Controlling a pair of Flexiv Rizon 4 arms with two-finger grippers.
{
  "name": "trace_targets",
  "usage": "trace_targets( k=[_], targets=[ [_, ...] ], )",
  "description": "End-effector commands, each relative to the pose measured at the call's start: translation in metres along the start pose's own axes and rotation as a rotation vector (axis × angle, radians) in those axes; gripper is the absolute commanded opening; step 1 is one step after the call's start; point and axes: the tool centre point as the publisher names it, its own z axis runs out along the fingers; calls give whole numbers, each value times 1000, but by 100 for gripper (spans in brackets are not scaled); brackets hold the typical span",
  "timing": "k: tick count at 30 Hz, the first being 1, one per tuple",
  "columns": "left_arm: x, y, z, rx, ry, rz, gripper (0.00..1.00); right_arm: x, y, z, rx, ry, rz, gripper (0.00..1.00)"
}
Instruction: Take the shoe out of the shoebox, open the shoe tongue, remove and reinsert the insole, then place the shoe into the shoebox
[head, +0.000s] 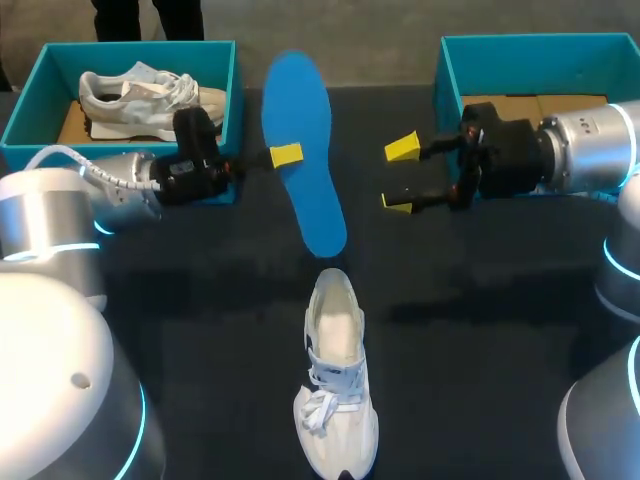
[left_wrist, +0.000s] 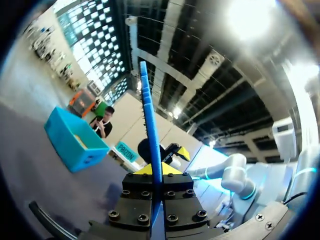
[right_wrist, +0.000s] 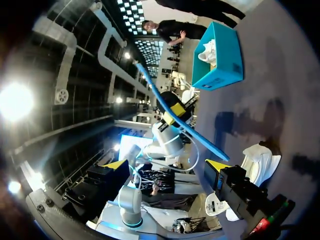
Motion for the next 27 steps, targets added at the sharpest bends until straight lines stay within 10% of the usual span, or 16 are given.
trace_targets(
  k=[1,27],
  targets=[
    [12,-2,4,-85,-76,646,0,0,1,2,1,-1,0,100],
    [-28,24,15,-363,-36,2049,0,0,1,2,1,-1,0,100]
  ],
)
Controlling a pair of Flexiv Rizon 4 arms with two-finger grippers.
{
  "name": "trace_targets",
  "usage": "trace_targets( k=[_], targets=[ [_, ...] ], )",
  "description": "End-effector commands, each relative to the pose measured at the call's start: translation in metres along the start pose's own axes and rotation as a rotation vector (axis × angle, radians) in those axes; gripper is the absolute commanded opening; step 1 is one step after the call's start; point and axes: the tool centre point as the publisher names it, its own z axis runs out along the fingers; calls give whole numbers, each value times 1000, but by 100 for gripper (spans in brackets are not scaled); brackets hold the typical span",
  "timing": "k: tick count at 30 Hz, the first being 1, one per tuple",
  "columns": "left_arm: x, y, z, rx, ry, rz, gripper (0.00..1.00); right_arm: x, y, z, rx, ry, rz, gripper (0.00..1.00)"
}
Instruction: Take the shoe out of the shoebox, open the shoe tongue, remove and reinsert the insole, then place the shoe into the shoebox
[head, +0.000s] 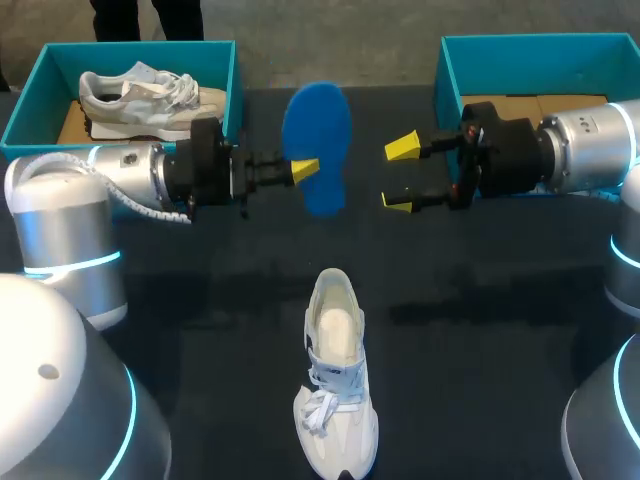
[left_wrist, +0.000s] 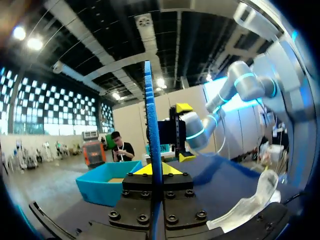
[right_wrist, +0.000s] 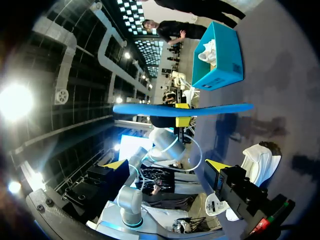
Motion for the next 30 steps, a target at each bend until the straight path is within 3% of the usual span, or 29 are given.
trace_targets(
  k=[1,17,22,30],
  targets=[
    [5,1,0,-173,1,1203,0,0,0,2,-1,-2,0,100],
    [0,7,-16,-286,25,1606,0,0,0,2,-1,-2,0,100],
    [-3,12,-21,-249,-40,1646,0,0,0,2,-1,-2,0,100],
    [-3,12,-21,-249,-40,1646,0,0,0,2,-1,-2,0,100]
  ],
)
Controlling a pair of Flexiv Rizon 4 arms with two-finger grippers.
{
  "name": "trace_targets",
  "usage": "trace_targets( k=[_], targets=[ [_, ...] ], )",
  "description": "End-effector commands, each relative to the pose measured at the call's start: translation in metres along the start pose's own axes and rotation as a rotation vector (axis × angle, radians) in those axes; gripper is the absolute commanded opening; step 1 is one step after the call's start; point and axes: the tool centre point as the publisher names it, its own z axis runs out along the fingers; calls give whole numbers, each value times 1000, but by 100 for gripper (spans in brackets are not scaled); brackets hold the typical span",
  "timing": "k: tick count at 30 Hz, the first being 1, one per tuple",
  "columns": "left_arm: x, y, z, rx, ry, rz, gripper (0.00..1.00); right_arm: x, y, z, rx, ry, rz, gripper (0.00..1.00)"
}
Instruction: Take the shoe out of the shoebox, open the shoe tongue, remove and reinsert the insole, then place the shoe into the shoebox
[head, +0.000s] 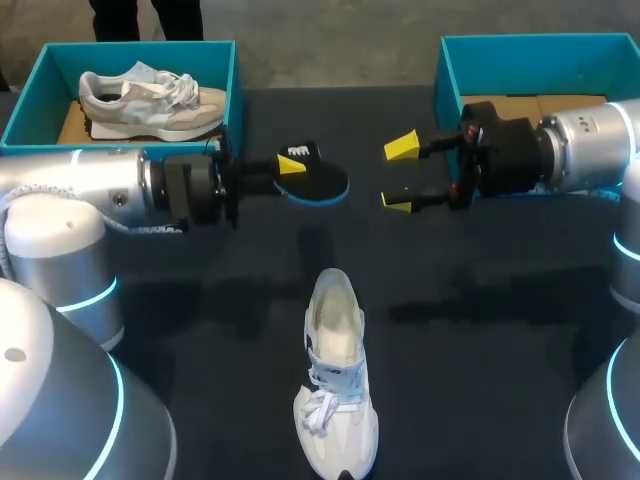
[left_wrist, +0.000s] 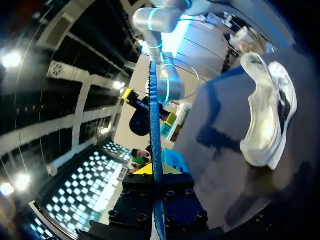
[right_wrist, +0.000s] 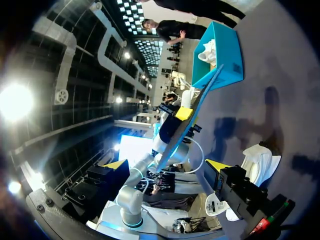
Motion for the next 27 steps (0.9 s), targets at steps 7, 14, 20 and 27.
trace_targets(
  k=[7,14,20,27],
  targets=[
    [3,-5,1,-118,-41,660,0,-1,0,1,-2,0,-1,100],
    [10,3,6,-106,-89,772,0,-1,0,1,-2,0,-1,100],
    [8,-6,9,-75,-83,823,0,-1,0,1,-2,0,-1,100],
    [6,-6,10,-41,-64,763,0,-1,0,1,-2,0,-1,100]
  ],
)
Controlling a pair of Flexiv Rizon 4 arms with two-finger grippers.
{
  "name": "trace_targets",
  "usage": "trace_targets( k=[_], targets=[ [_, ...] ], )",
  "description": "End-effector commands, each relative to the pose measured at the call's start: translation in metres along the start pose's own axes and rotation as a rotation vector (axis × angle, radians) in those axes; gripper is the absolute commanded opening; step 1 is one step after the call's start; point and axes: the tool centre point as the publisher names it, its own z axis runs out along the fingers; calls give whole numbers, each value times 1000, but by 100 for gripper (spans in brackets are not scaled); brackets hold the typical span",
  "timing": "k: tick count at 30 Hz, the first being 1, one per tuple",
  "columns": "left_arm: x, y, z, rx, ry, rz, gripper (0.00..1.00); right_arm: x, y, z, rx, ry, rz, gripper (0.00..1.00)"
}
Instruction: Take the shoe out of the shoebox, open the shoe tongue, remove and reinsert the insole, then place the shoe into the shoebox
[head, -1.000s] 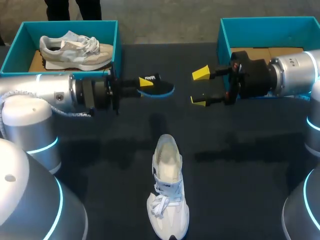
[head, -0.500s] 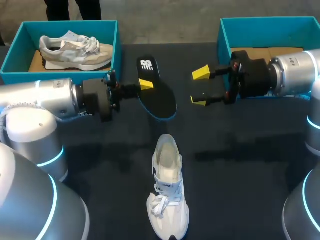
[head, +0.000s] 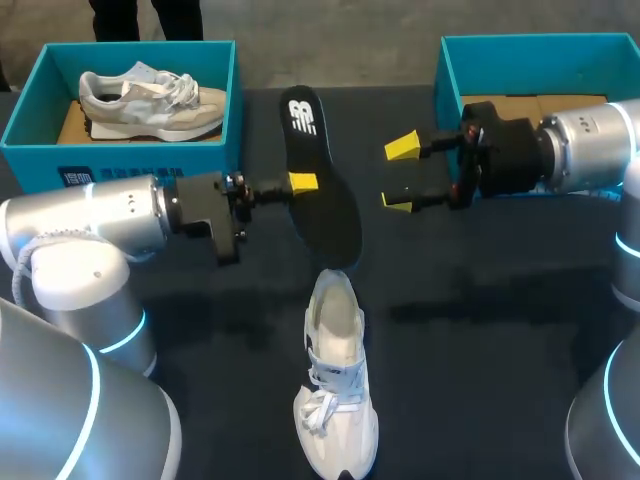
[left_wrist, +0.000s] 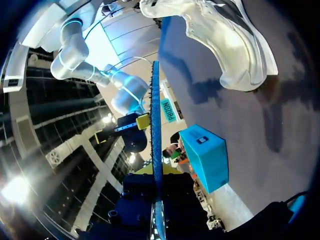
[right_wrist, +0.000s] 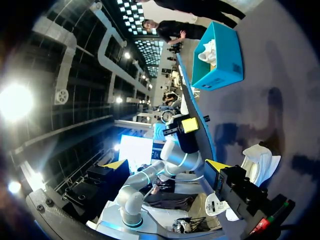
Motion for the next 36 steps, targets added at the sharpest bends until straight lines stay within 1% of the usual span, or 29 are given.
trace_targets(
  k=[1,5,11,14,18,27,31,36],
  targets=[
    [2,5,-2,25,-3,-48,0,0,0,2,-1,-1,0,100],
    [3,6,-3,38,4,-76,0,0,0,2,-1,-1,0,100],
    [-3,5,-3,47,19,-81,0,-5,0,1,2,-25,-22,100],
    [-4,5,-4,48,21,-90,0,-9,-3,6,13,-26,-57,100],
    [-8,5,-5,59,10,-112,0,-15,-5,12,20,-22,-58,100],
    [-10,6,-4,61,10,-125,0,-22,1,28,45,-17,-78,100],
    [-13,6,-3,59,13,-130,0,-27,1,36,52,13,-105,100],
    [-13,6,-3,59,13,-130,0,-27,1,36,52,13,-105,100]
  ],
)
